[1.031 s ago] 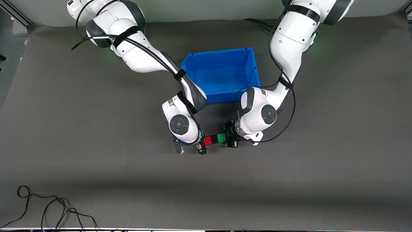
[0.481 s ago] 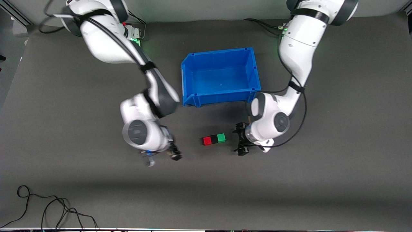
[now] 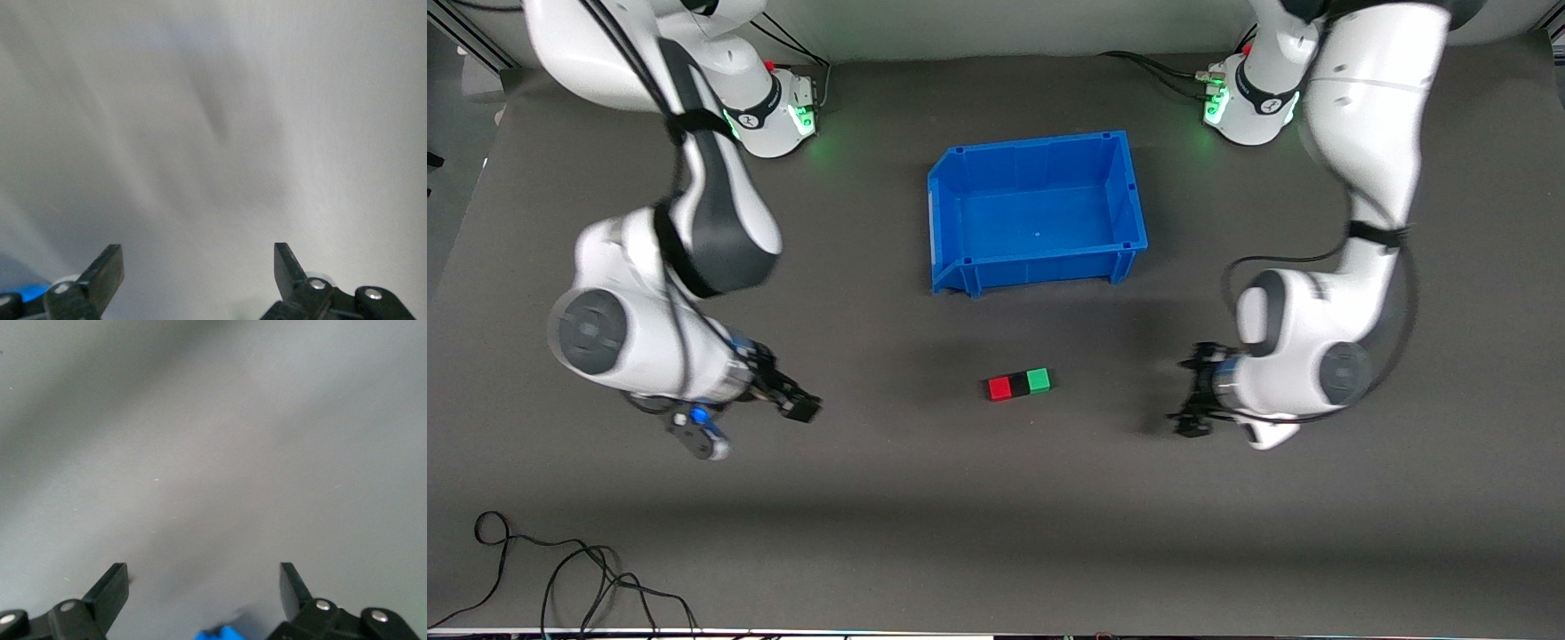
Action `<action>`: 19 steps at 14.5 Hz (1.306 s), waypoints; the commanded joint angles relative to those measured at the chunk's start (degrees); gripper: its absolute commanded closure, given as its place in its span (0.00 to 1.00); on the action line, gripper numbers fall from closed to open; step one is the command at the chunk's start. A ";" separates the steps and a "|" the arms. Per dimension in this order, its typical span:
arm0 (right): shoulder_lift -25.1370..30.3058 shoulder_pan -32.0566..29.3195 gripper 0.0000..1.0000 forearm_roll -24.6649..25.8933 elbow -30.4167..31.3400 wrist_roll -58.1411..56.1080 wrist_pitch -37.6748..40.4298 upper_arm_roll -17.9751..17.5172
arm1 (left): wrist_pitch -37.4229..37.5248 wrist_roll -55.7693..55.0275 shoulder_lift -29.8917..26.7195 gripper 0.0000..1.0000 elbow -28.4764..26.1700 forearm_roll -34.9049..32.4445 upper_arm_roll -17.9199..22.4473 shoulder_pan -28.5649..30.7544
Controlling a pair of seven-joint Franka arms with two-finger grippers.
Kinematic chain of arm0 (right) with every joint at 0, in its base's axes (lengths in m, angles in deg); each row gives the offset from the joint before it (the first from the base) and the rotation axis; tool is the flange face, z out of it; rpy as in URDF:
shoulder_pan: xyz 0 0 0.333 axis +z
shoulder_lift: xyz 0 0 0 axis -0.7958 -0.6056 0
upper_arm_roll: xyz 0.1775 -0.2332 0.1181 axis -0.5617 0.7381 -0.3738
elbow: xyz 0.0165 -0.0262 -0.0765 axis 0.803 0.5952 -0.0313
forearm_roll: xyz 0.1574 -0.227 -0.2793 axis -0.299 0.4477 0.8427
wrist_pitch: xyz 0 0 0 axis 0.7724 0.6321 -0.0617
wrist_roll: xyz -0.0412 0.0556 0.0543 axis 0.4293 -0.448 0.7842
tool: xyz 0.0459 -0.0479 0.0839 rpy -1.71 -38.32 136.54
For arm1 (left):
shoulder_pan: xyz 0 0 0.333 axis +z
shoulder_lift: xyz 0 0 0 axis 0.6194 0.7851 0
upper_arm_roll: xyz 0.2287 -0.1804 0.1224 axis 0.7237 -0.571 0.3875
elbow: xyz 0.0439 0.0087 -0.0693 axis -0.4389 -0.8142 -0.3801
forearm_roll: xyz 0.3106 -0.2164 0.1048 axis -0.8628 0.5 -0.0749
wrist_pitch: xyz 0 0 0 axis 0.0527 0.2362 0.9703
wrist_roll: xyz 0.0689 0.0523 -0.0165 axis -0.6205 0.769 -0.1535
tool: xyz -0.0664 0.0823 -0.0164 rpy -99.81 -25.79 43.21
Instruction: Attach green and red cubes to black cube
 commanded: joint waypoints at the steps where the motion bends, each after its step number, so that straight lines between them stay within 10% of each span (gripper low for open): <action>1: 9.60 1.16 0.00 1.03 10.50 -12.17 -0.91 4.18 | 8.26 12.94 -6.99 0.00 -2.11 -3.86 -0.25 5.51; 7: 18.75 1.25 0.00 2.52 13.15 -34.97 2.16 12.63 | 21.71 33.44 -16.32 0.00 -0.62 -9.31 -0.25 11.94; 19: 21.12 -1.19 0.00 7.97 10.07 -39.65 8.75 9.92 | 27.01 68.45 -26.52 0.00 3.78 -21.53 -0.70 8.08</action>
